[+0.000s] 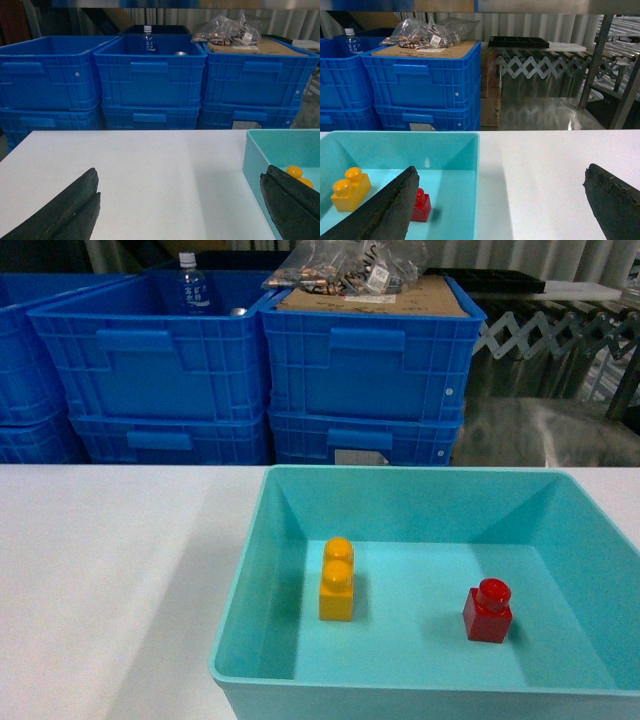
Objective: Pick red block from blue box to shelf
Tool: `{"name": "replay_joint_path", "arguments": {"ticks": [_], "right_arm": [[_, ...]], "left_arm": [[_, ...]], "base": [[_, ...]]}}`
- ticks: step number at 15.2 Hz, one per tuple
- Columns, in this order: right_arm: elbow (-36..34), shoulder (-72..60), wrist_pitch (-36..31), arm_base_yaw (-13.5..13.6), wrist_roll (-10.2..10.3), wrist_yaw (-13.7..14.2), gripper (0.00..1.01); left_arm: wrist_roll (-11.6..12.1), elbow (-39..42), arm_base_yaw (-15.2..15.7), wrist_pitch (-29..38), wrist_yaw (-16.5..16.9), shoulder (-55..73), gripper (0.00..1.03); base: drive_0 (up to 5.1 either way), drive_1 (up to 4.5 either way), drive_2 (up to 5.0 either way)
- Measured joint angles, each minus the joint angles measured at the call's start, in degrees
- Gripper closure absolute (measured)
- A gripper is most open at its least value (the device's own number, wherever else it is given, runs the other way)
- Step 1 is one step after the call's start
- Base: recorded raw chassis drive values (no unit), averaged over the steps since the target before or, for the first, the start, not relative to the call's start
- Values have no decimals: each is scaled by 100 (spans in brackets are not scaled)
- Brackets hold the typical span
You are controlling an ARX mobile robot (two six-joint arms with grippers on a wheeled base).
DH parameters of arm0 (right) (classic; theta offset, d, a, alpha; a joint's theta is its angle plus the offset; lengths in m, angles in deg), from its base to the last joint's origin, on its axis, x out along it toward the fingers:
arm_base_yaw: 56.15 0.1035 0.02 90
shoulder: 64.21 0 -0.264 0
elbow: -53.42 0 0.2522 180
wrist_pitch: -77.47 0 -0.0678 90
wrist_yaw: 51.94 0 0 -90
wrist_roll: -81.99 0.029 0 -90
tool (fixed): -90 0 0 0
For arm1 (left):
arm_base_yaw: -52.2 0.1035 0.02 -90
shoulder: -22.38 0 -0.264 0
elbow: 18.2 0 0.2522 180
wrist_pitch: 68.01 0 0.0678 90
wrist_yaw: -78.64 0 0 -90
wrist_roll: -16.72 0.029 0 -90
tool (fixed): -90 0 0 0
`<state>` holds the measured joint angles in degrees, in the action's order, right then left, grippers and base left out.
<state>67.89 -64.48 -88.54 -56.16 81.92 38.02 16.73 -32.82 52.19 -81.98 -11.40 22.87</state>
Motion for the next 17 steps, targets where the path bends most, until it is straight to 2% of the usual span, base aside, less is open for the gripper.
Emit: {"name": "replay_joint_path", "arguments": {"ticks": [17], "right_arm": [[0, 0, 0, 0, 0, 0, 3]], "left_arm": [[0, 0, 0, 0, 0, 0, 5]], "base": [[0, 0, 0]]}}
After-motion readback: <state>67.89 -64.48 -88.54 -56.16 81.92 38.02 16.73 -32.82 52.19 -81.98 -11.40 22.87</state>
